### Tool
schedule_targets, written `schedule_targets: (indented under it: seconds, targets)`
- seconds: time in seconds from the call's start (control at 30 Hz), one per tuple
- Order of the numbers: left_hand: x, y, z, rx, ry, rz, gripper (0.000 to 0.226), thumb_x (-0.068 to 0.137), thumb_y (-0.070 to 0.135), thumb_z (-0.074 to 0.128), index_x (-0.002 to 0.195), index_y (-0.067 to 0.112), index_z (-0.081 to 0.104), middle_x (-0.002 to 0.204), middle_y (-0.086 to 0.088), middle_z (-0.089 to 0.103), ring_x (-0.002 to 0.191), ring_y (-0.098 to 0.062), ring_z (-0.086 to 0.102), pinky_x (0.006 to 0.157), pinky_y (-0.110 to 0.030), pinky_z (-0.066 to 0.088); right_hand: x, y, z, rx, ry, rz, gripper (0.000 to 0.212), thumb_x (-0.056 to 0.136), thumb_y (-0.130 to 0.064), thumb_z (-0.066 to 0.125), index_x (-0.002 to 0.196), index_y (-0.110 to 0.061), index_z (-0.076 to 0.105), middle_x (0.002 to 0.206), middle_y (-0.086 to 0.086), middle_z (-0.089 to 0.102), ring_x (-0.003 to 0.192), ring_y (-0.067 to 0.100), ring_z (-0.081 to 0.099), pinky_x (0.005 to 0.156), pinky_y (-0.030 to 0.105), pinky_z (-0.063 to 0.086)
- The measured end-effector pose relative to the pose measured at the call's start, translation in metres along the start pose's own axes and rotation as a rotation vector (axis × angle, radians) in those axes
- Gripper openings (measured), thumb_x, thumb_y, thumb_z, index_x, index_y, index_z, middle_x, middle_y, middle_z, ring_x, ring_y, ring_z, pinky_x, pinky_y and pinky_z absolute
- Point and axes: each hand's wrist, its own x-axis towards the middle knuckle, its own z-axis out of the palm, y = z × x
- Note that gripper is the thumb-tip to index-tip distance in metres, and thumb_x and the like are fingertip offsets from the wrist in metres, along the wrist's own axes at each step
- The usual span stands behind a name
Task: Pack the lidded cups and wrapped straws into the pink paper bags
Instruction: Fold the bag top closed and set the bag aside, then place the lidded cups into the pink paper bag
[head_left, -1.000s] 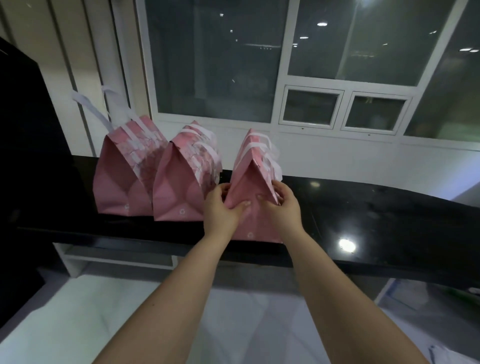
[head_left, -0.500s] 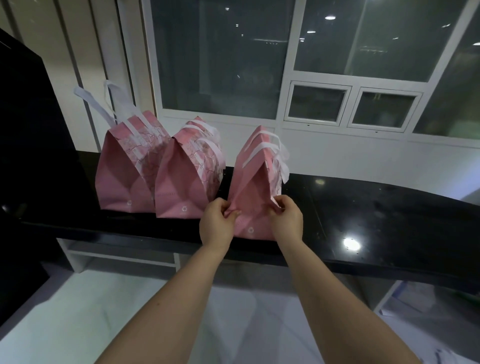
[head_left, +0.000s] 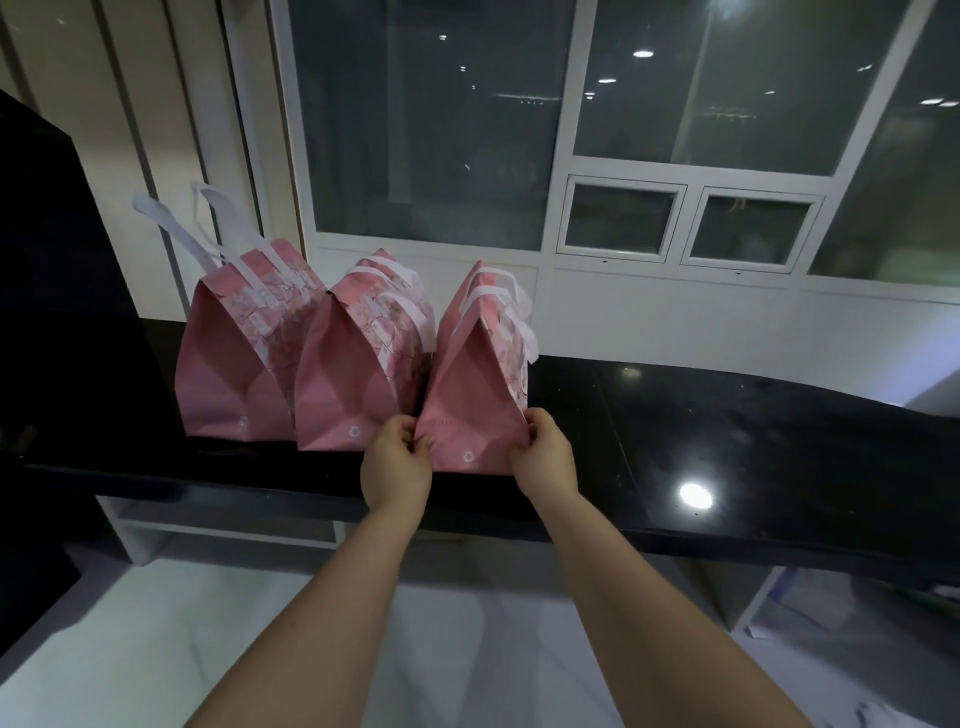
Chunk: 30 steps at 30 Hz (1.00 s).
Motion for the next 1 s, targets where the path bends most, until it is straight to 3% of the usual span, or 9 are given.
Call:
schedule_targets:
  seconds: [0.13, 0.23, 0.37, 0.5, 0.6, 0.77, 0.87, 1.0]
  targets:
    - [-0.007, 0.016, -0.011, -0.019, 0.059, 0.095, 0.029, 0.08, 0.018, 0.074, 0.105, 0.024, 0.06, 0.094, 0.007, 0.063, 0.084, -0.015, 0.061, 0.068, -0.031, 0.048, -0.008, 0.001, -0.027, 0.017, 0.002, -0.062, 0.031, 0.087, -0.011, 0.063, 0.111, -0.028, 0.054, 0.1, -0.01, 0.058, 0.088, 0.009, 0.059, 0.06, 0.02, 0.046]
    - [-0.006, 0.051, -0.017, -0.046, 0.056, 0.29, 0.03, 0.081, 0.019, 0.074, 0.109, 0.018, 0.062, 0.104, 0.003, 0.062, 0.095, -0.016, 0.059, 0.082, -0.036, 0.051, -0.007, -0.012, -0.066, 0.025, 0.103, -0.174, 0.031, 0.084, -0.013, 0.07, 0.11, -0.025, 0.059, 0.097, -0.008, 0.059, 0.089, 0.011, 0.058, 0.069, 0.021, 0.047]
    - [0.006, 0.123, -0.014, 0.072, -0.028, 0.545, 0.036, 0.081, 0.032, 0.072, 0.114, 0.03, 0.058, 0.11, 0.007, 0.056, 0.103, -0.013, 0.051, 0.088, -0.029, 0.043, 0.003, -0.045, -0.128, -0.023, 0.155, -0.284, 0.028, 0.087, -0.015, 0.068, 0.111, -0.027, 0.059, 0.097, -0.009, 0.06, 0.09, 0.009, 0.058, 0.072, 0.024, 0.05]
    - [0.017, 0.182, 0.003, 0.252, -0.194, 0.673, 0.04, 0.084, 0.039, 0.066, 0.122, 0.031, 0.055, 0.126, 0.002, 0.055, 0.121, -0.023, 0.046, 0.099, -0.041, 0.042, 0.003, -0.071, -0.175, -0.169, 0.177, -0.382, 0.025, 0.088, -0.019, 0.068, 0.108, -0.029, 0.059, 0.103, -0.009, 0.06, 0.095, 0.009, 0.056, 0.071, 0.02, 0.044]
    - [0.02, 0.216, 0.011, 0.398, -0.165, 0.812, 0.038, 0.088, 0.041, 0.059, 0.124, 0.03, 0.055, 0.127, 0.002, 0.056, 0.119, -0.023, 0.048, 0.099, -0.042, 0.036, -0.006, -0.087, -0.206, -0.298, 0.205, -0.421, 0.023, 0.087, -0.022, 0.068, 0.108, -0.03, 0.06, 0.102, -0.01, 0.061, 0.096, 0.011, 0.055, 0.075, 0.027, 0.045]
    - [0.017, 0.269, 0.007, 0.347, -0.199, 1.015, 0.036, 0.091, 0.038, 0.058, 0.124, 0.026, 0.055, 0.124, 0.0, 0.057, 0.116, -0.023, 0.051, 0.097, -0.04, 0.038, -0.037, -0.124, -0.253, -0.575, 0.295, -0.517, 0.027, 0.086, -0.023, 0.068, 0.112, -0.028, 0.062, 0.103, -0.01, 0.06, 0.102, 0.016, 0.053, 0.084, 0.033, 0.046]
    - [-0.004, 0.288, 0.005, 0.262, -0.253, 1.104, 0.038, 0.091, 0.039, 0.058, 0.126, 0.026, 0.054, 0.126, 0.001, 0.056, 0.117, -0.023, 0.05, 0.098, -0.04, 0.041, -0.068, -0.133, -0.269, -0.729, 0.321, -0.501, 0.032, 0.086, -0.023, 0.069, 0.117, -0.027, 0.061, 0.111, -0.005, 0.061, 0.111, 0.02, 0.048, 0.092, 0.037, 0.044]
    - [-0.047, 0.289, 0.012, 0.153, -0.361, 1.247, 0.038, 0.09, 0.042, 0.057, 0.126, 0.028, 0.055, 0.125, 0.002, 0.057, 0.115, -0.021, 0.051, 0.096, -0.039, 0.04, -0.128, -0.12, -0.282, -0.939, 0.414, -0.328, 0.035, 0.088, -0.025, 0.066, 0.122, -0.027, 0.059, 0.119, -0.003, 0.061, 0.116, 0.02, 0.045, 0.093, 0.035, 0.041]
